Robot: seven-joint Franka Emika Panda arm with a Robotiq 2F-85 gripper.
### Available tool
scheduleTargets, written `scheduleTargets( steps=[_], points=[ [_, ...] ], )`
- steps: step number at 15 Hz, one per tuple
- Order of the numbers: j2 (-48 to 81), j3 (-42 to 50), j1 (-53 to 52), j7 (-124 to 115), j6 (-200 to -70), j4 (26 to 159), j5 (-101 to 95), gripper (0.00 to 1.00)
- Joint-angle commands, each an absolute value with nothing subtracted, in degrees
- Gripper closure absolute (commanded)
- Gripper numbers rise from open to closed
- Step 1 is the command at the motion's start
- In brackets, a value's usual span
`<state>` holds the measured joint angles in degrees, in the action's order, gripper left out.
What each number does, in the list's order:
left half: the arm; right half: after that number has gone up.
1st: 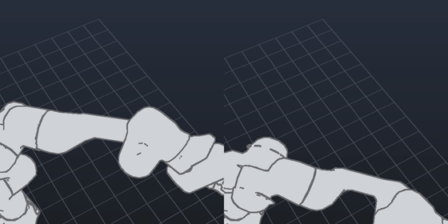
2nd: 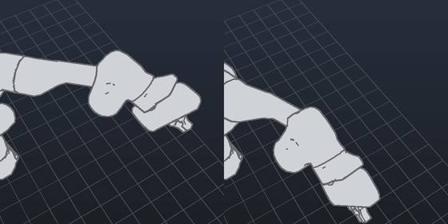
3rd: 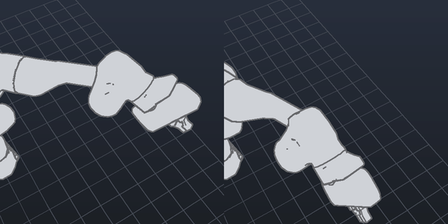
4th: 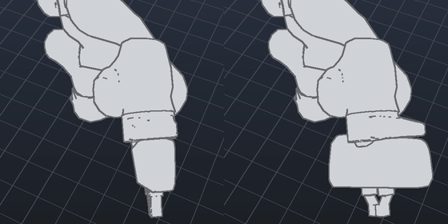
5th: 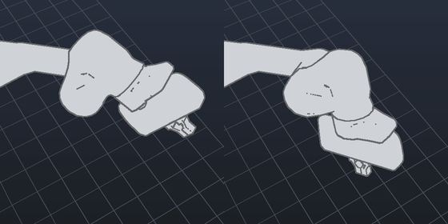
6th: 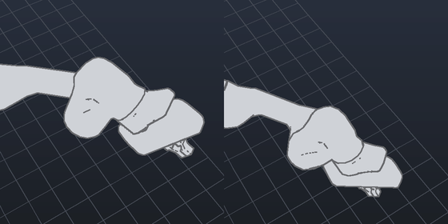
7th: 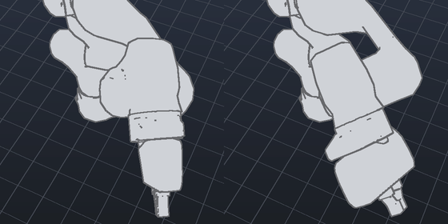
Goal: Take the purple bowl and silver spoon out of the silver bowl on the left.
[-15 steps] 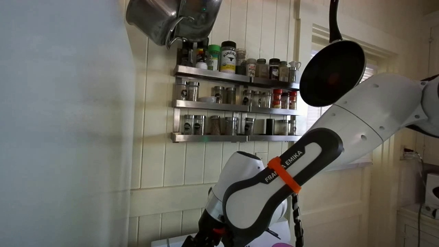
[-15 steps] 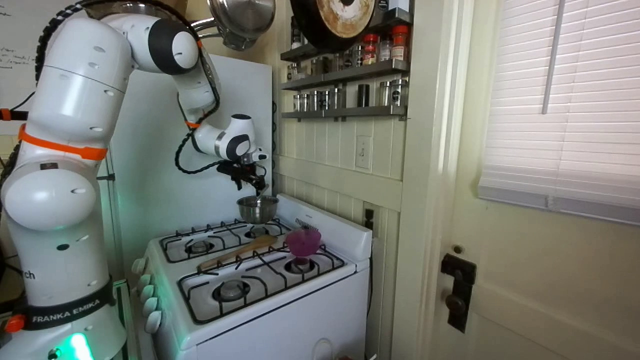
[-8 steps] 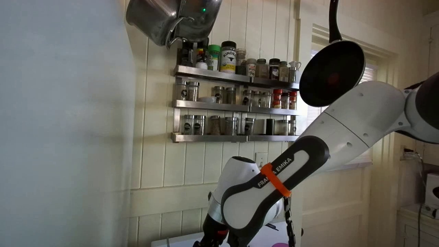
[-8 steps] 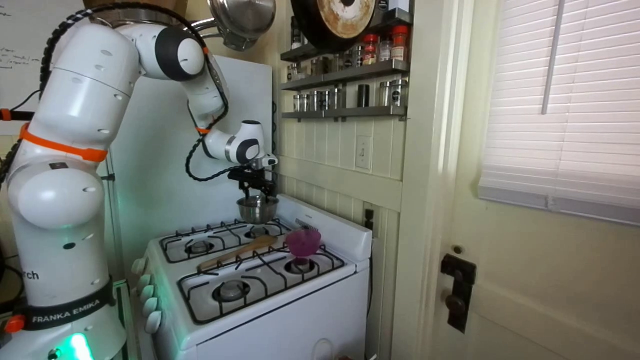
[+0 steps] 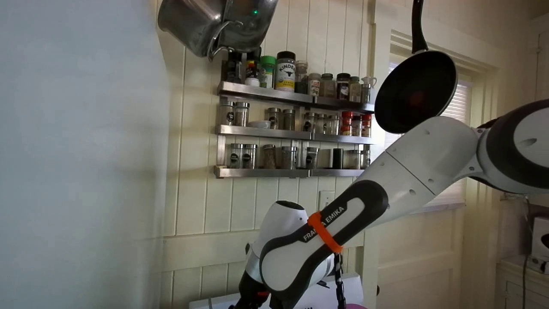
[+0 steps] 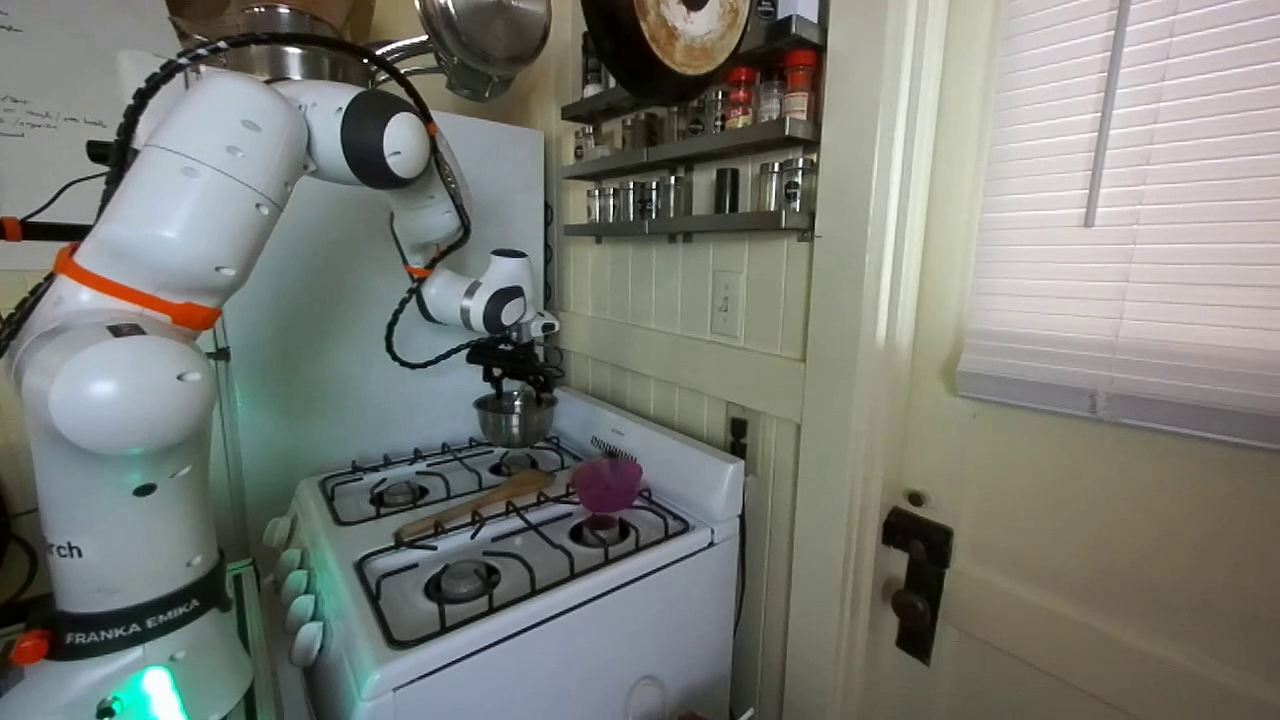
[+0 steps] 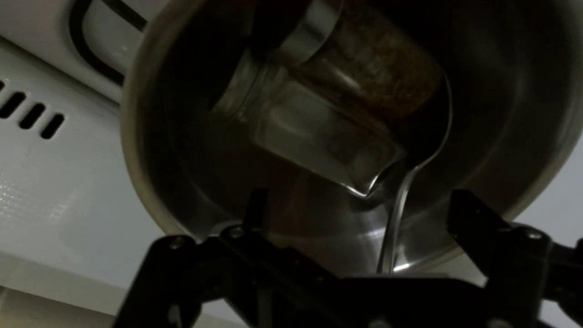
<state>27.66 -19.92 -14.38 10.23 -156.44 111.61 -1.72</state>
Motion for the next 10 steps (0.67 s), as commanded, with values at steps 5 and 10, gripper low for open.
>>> scheduleTargets(
  steps=[5, 10],
  points=[
    [34.88, -18.39, -16.67, 11.54, -154.69, 102.31, -2.82, 0.13],
    [36.21, -18.18, -17.69, 11.31, -154.07, 99.89, -3.37, 0.61]
  ],
)
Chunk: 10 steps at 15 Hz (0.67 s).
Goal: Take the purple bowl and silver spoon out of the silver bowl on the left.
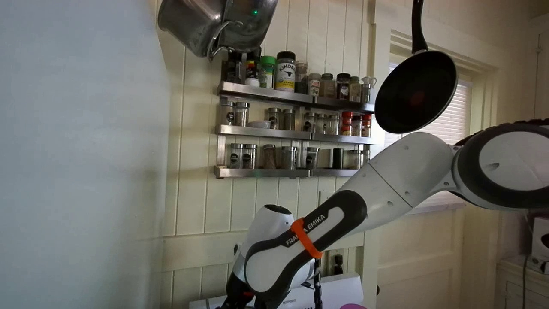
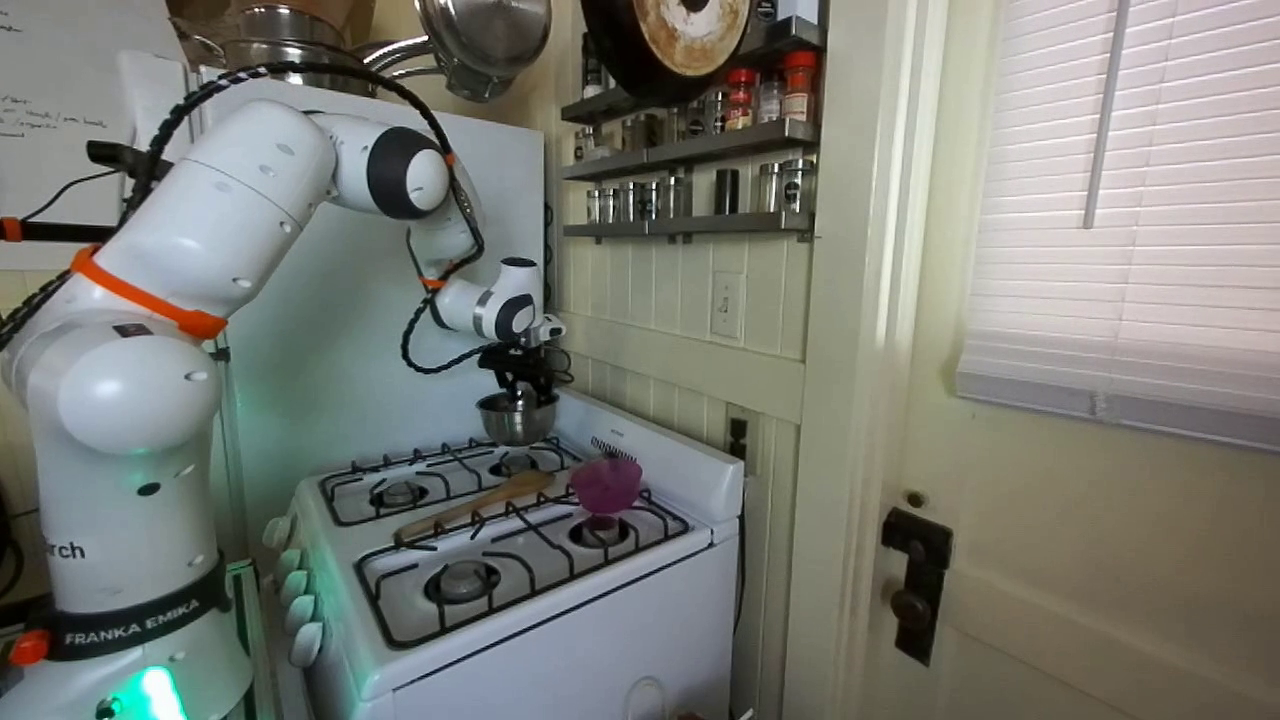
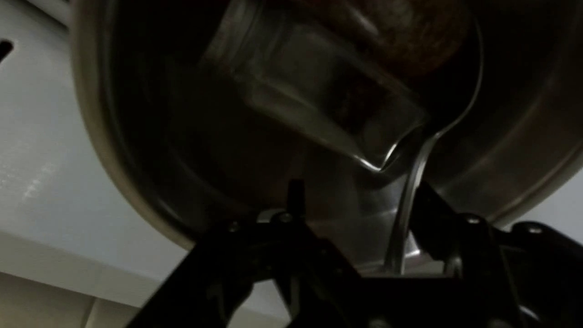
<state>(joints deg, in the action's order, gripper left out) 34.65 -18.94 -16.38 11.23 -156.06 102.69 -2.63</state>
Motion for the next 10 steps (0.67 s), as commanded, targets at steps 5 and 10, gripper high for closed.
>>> scheduleTargets(
  steps=[5, 10],
  points=[
    [35.29, -18.06, -18.24, 10.46, -154.39, 100.56, -3.18, 0.98],
    [29.76, -17.76, -18.81, 8.52, -154.27, 105.11, -3.37, 0.99]
  ],
)
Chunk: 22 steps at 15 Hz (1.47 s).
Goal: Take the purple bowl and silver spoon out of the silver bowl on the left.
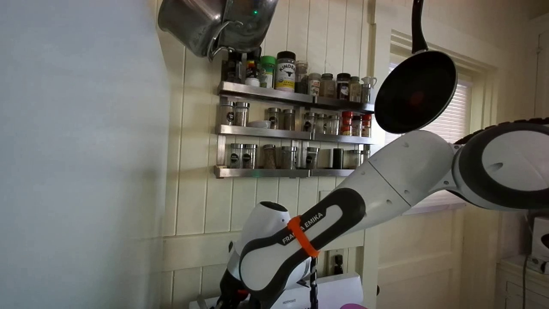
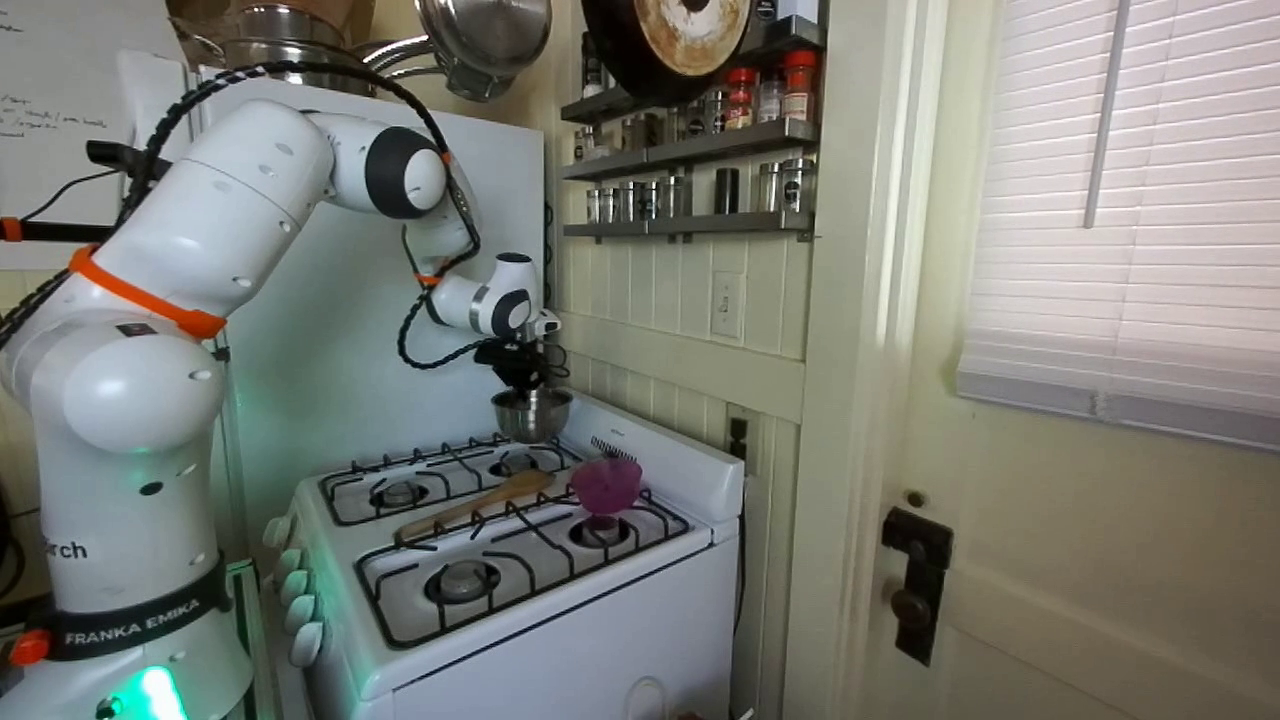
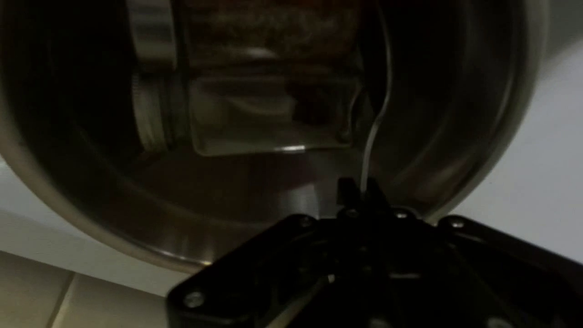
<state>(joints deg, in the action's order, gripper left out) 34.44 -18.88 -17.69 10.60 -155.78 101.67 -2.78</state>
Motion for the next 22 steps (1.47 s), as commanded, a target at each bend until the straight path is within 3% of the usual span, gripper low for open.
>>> scheduleTargets(
  steps=[1, 12, 19, 22],
  points=[
    [27.71, -16.88, -19.47, 7.3, -154.34, 106.69, -4.06, 0.99],
    [4.9, -2.61, -30.58, -26.07, -151.95, 123.32, -29.87, 0.99],
    [-4.11, -13.84, -24.04, -36.72, -129.08, 133.17, -23.41, 0.99],
    [-6.57, -15.63, -21.96, -41.39, -128.01, 139.38, -17.5, 0.99]
  ],
)
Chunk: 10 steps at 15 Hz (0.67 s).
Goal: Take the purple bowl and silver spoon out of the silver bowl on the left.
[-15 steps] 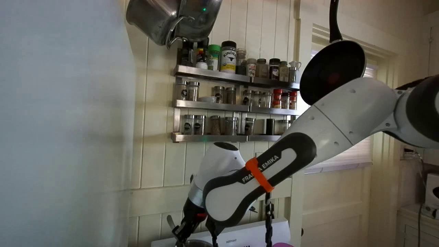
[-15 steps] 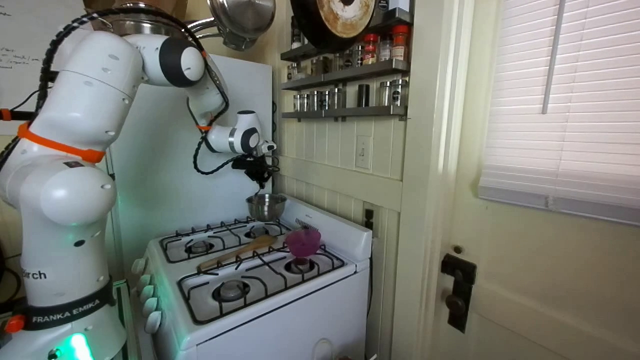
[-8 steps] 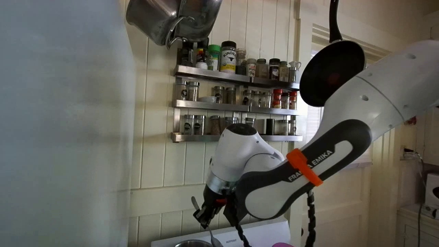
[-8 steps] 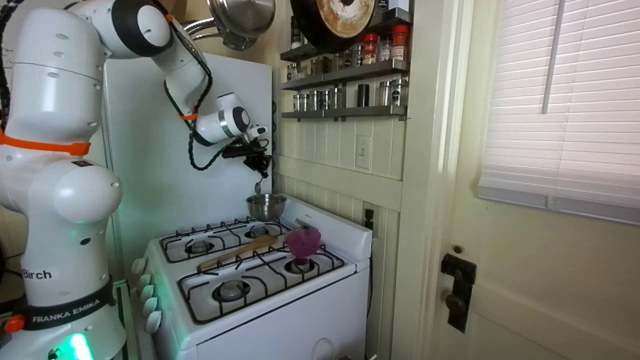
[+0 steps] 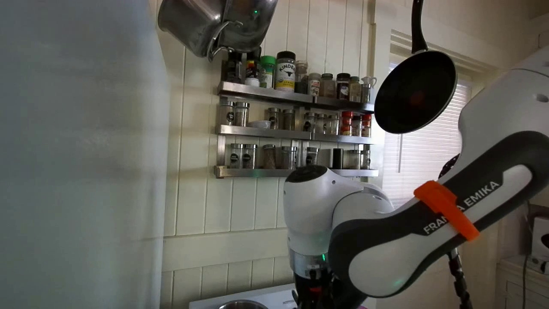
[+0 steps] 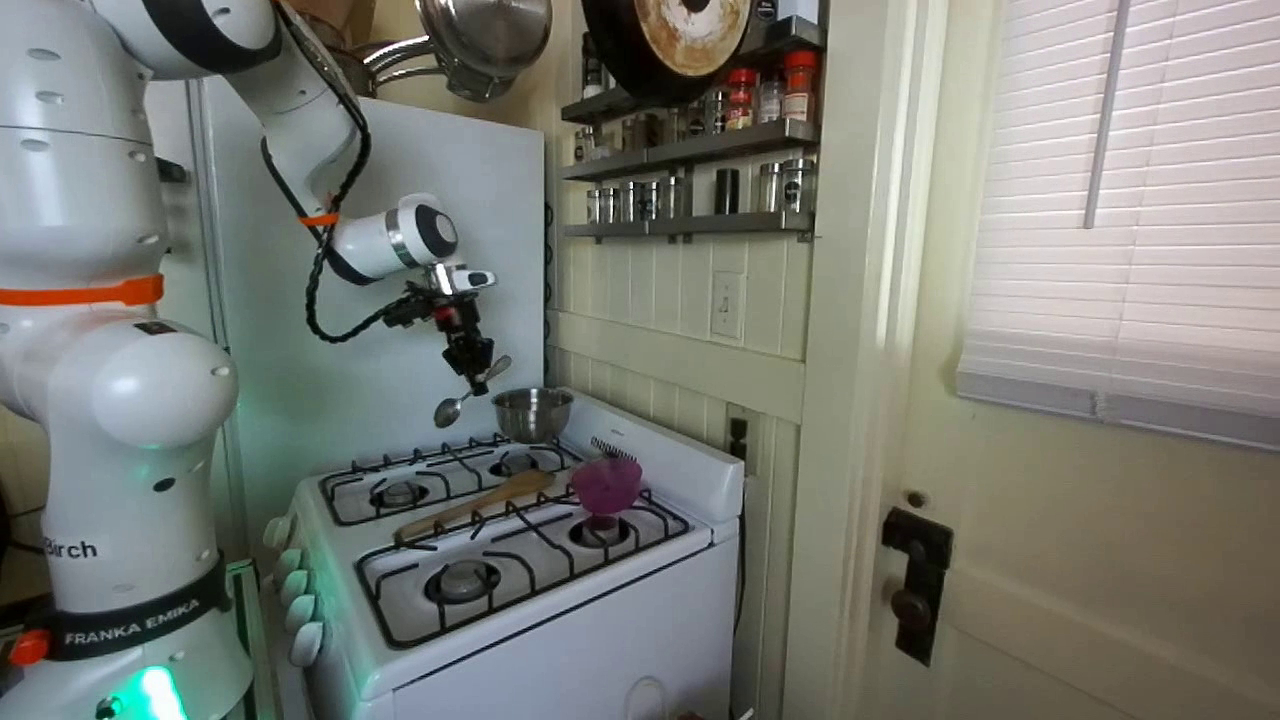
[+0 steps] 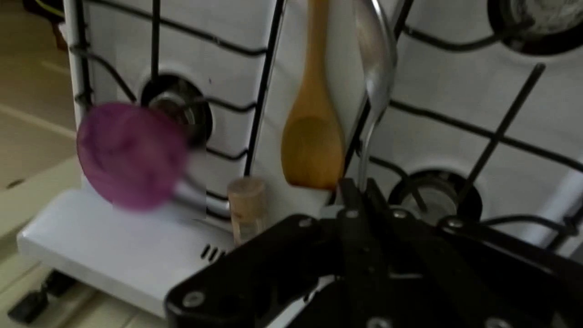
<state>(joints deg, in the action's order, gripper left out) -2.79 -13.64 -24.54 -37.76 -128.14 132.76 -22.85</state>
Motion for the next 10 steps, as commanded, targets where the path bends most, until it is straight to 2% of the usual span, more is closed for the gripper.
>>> scheduleTargets(
  steps=[1, 5, 10],
  points=[
    [-8.07, -15.61, -21.08, -43.11, -130.94, 142.89, -15.84, 0.99],
    [-7.64, -14.03, -15.9, -46.31, -142.6, 150.09, -17.02, 0.99],
    [0.56, -11.73, -10.76, -39.42, -155.25, 148.19, -16.13, 0.99]
  ],
)
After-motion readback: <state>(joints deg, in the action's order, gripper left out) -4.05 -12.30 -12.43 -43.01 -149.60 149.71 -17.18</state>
